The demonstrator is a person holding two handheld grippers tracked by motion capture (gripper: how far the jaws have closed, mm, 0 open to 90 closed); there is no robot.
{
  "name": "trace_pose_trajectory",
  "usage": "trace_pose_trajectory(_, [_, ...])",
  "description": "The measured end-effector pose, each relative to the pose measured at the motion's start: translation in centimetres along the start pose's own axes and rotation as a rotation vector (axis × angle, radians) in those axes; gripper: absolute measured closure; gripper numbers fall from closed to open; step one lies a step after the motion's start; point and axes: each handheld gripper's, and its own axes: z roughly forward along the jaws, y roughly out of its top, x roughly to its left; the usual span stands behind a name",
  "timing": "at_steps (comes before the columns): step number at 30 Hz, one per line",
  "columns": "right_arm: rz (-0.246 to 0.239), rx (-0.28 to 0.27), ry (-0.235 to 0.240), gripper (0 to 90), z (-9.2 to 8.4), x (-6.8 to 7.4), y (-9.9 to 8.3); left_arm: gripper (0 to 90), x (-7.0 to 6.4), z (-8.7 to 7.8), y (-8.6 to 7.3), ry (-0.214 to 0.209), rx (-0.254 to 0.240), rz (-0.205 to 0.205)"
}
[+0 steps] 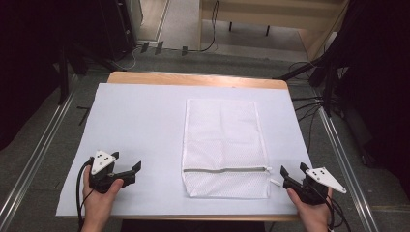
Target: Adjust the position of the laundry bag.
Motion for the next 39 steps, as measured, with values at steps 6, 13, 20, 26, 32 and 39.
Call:
trace_pose_trajectory(6, [0.053, -0.020, 0.002, 29.7, 0.3, -0.3, 0.3, 14.8, -3.5, 1.8, 1.2, -0.089, 0.011, 0.038])
trace_pose_trajectory(13, [0.043, -0.014, 0.006, 31.7, 0.2, 0.0, 0.1, 22.6, -7.3, 6.1, 3.8, -0.101, 0.088, 0.090])
trace_pose_trajectory(20, [0.030, 0.008, -0.005, 31.9, 0.6, -0.2, -0.3, 28.0, -9.6, 9.0, 4.7, -0.129, 0.123, 0.087])
trace_pose_trajectory(26, [0.031, 0.015, -0.012, 31.9, 0.3, -0.4, -0.7, 30.3, -10.2, 10.7, 4.3, -0.139, 0.182, 0.088])
trace_pose_trajectory(32, [0.018, 0.026, -0.005, 30.7, 0.1, -0.1, -1.0, 33.6, -10.7, 11.5, 4.3, -0.154, 0.195, 0.098])
trace_pose_trajectory(39, [0.013, 0.031, -0.002, 30.3, -0.3, -0.2, -1.3, 40.5, -12.3, 12.3, 4.0, -0.120, 0.237, 0.205])
